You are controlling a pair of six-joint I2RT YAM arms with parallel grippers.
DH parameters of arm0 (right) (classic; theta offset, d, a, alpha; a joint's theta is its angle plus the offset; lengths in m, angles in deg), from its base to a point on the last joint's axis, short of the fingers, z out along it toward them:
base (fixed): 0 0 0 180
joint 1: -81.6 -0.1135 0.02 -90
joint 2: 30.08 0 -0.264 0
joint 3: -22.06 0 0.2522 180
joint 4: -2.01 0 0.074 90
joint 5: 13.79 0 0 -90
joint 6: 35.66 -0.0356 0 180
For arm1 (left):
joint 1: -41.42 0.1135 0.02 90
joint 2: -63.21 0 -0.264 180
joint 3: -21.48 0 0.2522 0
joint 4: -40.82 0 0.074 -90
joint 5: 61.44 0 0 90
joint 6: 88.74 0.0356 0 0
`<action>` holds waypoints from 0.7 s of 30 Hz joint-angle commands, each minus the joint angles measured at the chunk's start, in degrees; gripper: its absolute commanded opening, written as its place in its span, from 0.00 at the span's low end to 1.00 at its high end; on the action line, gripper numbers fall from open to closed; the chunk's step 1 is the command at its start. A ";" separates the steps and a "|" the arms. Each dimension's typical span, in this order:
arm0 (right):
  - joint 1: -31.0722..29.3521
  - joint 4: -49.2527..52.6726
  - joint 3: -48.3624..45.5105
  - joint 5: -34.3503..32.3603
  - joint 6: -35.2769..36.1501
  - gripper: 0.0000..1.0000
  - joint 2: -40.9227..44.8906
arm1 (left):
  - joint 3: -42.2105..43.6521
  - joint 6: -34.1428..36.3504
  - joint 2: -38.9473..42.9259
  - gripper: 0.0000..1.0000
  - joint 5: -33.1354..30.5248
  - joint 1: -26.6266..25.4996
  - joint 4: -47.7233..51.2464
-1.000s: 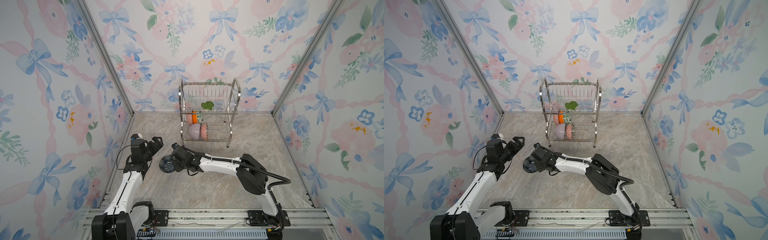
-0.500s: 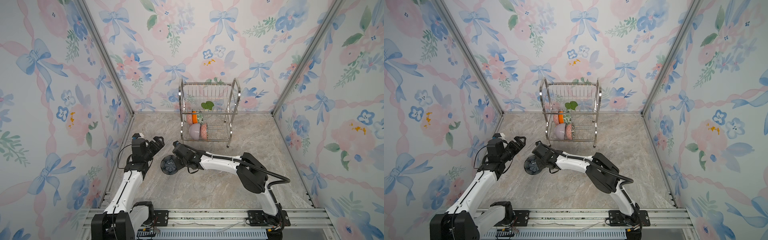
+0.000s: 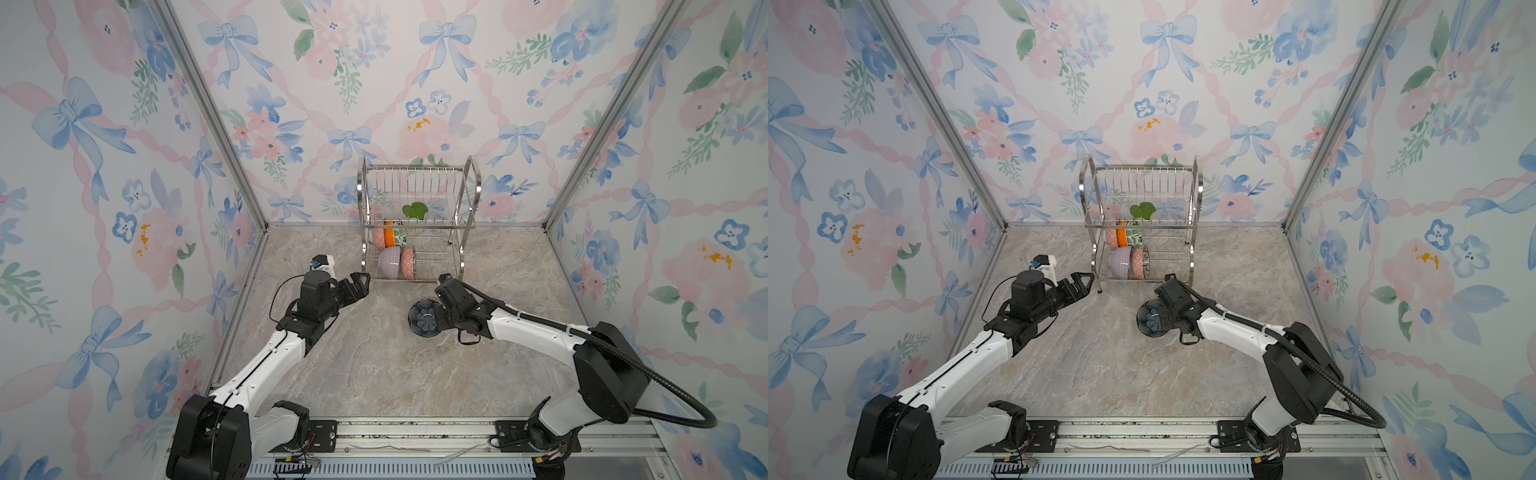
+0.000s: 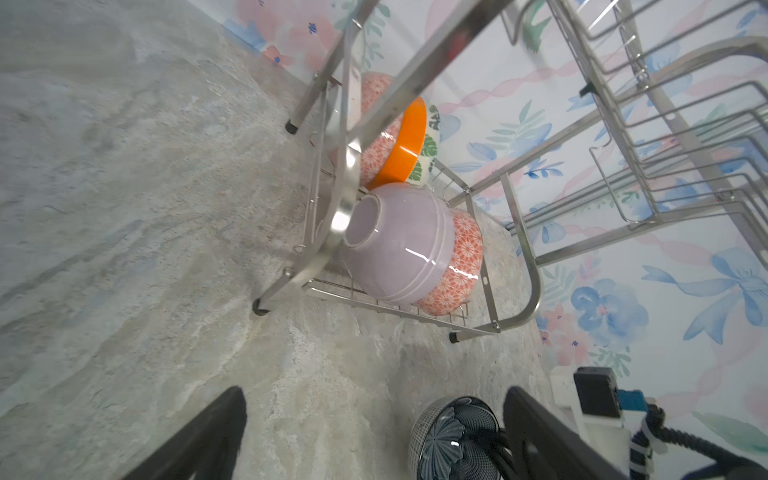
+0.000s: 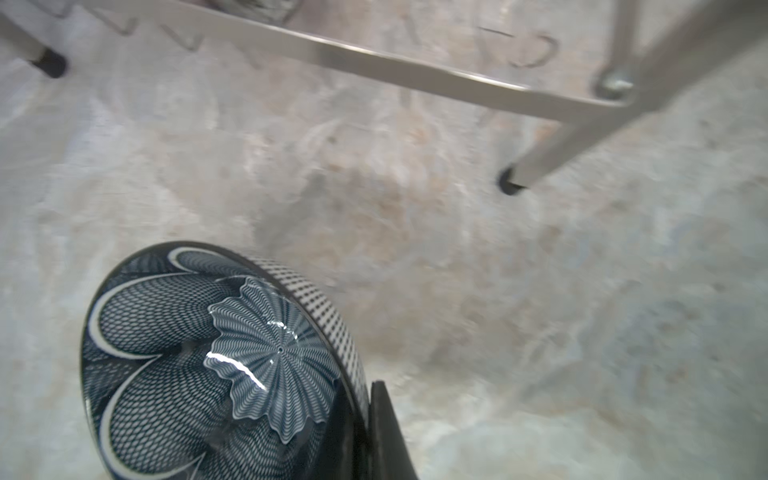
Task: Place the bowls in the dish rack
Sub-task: 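Grip the black-and-white bowl rim with the right gripper and lift it, then carry the black-and-white bowl with the right gripper toward the rack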
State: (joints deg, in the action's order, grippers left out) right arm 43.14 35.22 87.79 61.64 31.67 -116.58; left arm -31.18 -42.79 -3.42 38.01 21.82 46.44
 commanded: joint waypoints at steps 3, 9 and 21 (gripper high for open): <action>5.09 2.15 -2.55 2.79 3.50 0.00 3.79 | -4.95 4.46 -4.21 0.98 -0.61 -5.75 -3.46; 8.15 1.31 -3.93 6.29 3.80 0.00 3.53 | -6.69 5.22 -6.70 0.98 -1.43 -8.18 -3.02; 9.17 2.09 -4.64 5.96 4.92 0.12 2.21 | -7.50 4.99 -9.32 0.98 -2.12 -9.40 -3.28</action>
State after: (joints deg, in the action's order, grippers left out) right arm 51.68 35.50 84.42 65.94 34.29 -114.00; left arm -37.10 -38.96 -11.77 36.26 12.82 43.92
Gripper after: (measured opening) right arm 0.116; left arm 0.980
